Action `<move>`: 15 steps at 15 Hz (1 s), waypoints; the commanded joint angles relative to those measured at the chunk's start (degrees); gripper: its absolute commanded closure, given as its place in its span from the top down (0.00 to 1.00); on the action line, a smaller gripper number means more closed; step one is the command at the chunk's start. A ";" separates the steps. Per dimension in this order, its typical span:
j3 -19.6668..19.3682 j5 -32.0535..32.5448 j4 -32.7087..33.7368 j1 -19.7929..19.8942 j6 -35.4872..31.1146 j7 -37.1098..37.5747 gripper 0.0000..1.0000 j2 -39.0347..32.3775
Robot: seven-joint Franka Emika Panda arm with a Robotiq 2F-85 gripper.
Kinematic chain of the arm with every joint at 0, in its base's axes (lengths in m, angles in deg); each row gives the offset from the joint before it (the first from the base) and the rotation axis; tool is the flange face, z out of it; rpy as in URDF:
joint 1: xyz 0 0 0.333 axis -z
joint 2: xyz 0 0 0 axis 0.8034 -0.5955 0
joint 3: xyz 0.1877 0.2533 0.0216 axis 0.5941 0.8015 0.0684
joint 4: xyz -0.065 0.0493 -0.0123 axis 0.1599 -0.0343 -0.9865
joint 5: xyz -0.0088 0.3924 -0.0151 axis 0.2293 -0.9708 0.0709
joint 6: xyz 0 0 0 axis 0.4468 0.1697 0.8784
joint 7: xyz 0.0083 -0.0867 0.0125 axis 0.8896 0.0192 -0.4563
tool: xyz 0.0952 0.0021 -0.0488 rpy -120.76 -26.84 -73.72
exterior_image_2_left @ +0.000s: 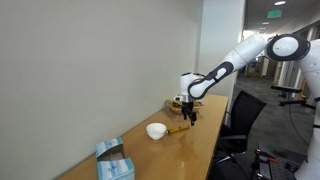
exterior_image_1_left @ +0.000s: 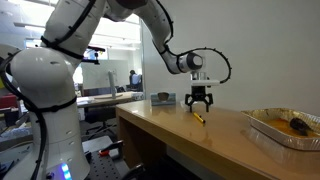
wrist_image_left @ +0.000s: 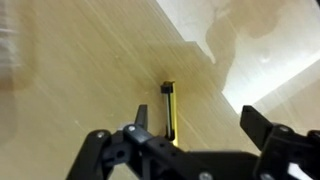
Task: Move the marker to the left
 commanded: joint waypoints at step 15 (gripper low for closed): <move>2.32 1.39 6.78 1.72 2.49 -2.05 0.10 -7.23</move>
